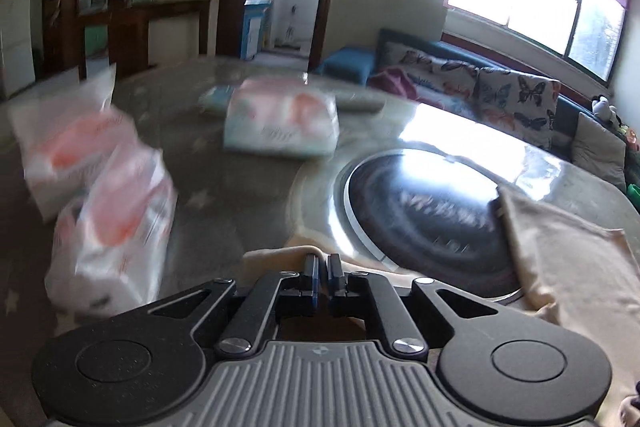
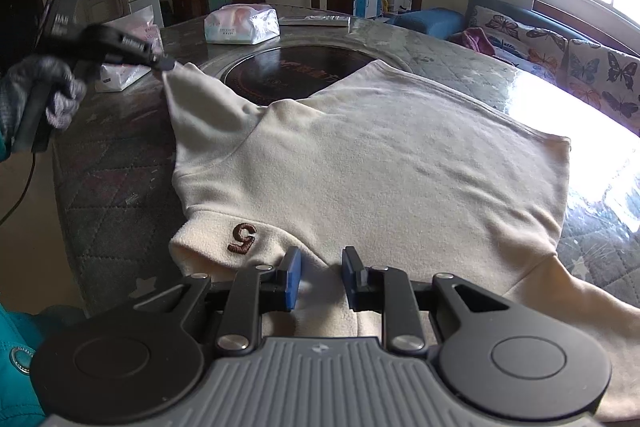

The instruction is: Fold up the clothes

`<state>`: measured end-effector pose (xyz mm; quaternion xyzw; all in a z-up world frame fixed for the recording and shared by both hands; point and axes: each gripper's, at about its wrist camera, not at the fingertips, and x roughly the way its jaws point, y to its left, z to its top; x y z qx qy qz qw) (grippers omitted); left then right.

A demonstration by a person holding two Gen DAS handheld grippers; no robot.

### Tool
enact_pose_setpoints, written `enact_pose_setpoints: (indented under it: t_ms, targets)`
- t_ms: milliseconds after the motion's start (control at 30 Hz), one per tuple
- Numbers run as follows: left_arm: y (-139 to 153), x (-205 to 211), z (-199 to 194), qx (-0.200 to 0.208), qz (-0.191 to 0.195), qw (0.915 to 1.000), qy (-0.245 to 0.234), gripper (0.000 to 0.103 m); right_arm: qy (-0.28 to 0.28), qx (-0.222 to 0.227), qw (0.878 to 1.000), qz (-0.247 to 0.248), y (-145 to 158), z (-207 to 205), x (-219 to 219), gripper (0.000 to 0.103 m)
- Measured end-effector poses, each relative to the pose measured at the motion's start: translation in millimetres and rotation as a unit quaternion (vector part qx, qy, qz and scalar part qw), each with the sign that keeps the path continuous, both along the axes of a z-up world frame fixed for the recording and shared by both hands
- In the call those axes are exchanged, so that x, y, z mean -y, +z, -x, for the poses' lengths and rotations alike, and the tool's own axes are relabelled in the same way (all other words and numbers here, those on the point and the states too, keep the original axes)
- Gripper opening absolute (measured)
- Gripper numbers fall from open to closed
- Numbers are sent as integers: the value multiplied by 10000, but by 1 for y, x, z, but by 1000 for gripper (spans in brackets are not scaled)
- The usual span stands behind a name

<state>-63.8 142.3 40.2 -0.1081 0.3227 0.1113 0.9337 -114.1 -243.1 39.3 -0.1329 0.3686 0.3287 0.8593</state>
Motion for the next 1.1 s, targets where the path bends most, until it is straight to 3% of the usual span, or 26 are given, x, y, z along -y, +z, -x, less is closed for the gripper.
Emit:
enact_pose_setpoints:
  t_ms: [133, 200, 267, 333, 433, 667, 800, 867, 1033, 1100]
  targets:
    - [-9, -8, 4, -171, 97, 9997, 160, 11, -27, -9, 10000, 1, 0, 0, 0, 22]
    - [-4, -8, 6, -138, 98, 9997, 187, 18, -41, -14, 10000, 2, 0, -1, -1, 23]
    - [4, -9, 8, -63, 56, 9997, 216, 32, -48, -24, 10000, 2, 0, -1, -1, 23]
    - [12, -12, 12, 39, 1, 9997, 246, 38, -41, -28, 10000, 5, 0, -1, -1, 23]
    - [18, -19, 11, 92, -102, 9994, 325, 38, -35, -32, 10000, -4, -1, -2, -1, 23]
    - [-3, -3, -26, -307, -604, 9973, -273, 41, -49, -19, 10000, 1, -1, -3, -2, 28]
    - [-15, -3, -40, -388, -650, 9964, -377, 38, -61, -40, 10000, -9, -1, -3, -2, 29]
    - [-15, 0, -44, -350, -812, 9949, -480, 14, -57, -44, 10000, 10, 0, -3, -3, 29]
    - [-18, 11, -62, -363, -1569, 9859, -460, 9, -27, -38, 10000, 64, 1, -3, -4, 31]
    - [-21, 10, -68, -390, -1659, 9845, -419, 9, -22, -50, 10000, 52, 1, -4, -3, 32]
